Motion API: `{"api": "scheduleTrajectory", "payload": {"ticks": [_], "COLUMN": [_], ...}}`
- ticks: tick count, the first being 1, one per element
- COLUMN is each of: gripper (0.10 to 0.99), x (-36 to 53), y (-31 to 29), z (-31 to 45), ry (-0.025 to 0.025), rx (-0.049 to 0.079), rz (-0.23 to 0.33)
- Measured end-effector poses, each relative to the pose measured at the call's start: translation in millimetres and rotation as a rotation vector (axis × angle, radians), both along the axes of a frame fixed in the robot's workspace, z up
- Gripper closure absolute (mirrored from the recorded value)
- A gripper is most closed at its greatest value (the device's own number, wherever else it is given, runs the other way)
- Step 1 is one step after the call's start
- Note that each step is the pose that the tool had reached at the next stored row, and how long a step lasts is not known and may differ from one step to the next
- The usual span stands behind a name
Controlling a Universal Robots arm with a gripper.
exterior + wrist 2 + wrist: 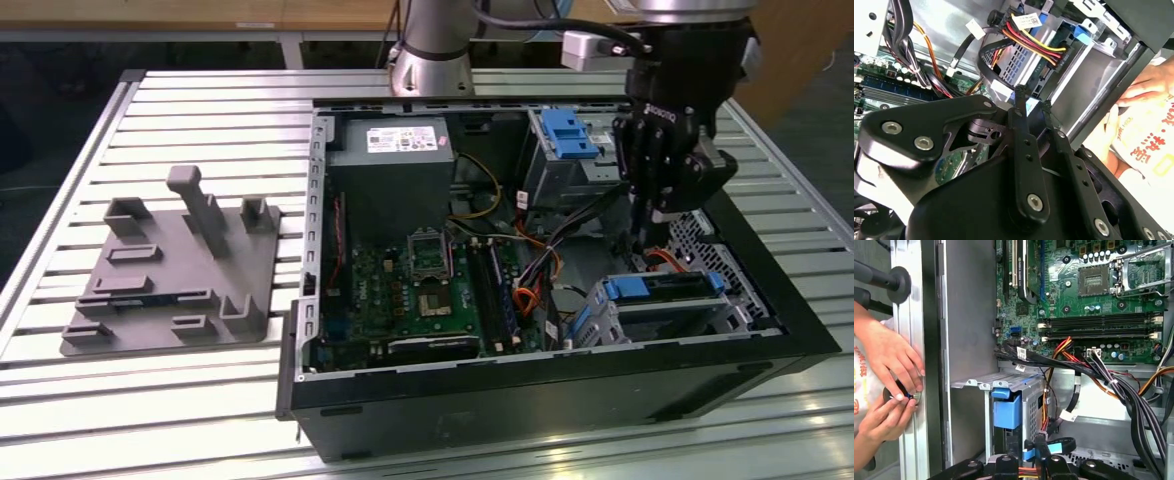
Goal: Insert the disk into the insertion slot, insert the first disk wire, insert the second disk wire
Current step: 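Insert the second disk wire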
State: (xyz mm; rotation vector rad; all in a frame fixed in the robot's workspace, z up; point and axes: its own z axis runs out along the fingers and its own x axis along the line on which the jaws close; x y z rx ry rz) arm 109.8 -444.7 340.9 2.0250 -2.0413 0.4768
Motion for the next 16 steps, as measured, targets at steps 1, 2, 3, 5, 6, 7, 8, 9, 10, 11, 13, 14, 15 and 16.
{"api": "scheduleTrajectory", "payload": {"ticks": [1,2,3,5,6,7,8,9,10,11,13,14,15,16], "gripper": [0.812,0.812,0.812,0.812,0.812,0.812,0.812,0.812,0.812,0.812,0.827,0.894,0.894,0.941], "x": [0.1,0.1,0.2,0.2,0.3,0.3,0.4,0.4,0.4,0.4,0.5,0.5,0.5,0.7], "y": [0.3,0.7,1.1,1.9,2.4,2.9,3.2,3.6,4.0,4.3,4.6,4.7,4.8,4.8], "z": [-0.6,-1.1,-1.6,-2.5,-2.9,-3.3,-3.8,-4.2,-4.5,-5.0,-5.6,-5.9,-6.3,-6.6], "ry": [-0.0001,-0.0001,0.0,0.0,0.0,0.0,0.0,0.0,0.0,0.0,0.0,0.0,0.0,0.0], "rx": [0.0,0.0,-0.001,-0.002,-0.002,-0.002,-0.003,-0.003,-0.003,-0.003,-0.004,-0.004,-0.004,-0.004], "rz": [0.0,0.0,0.0,0.0,0.0,0.0,0.0,0.0,0.0,0.0,0.0,0.0,0.0,0.0]}}
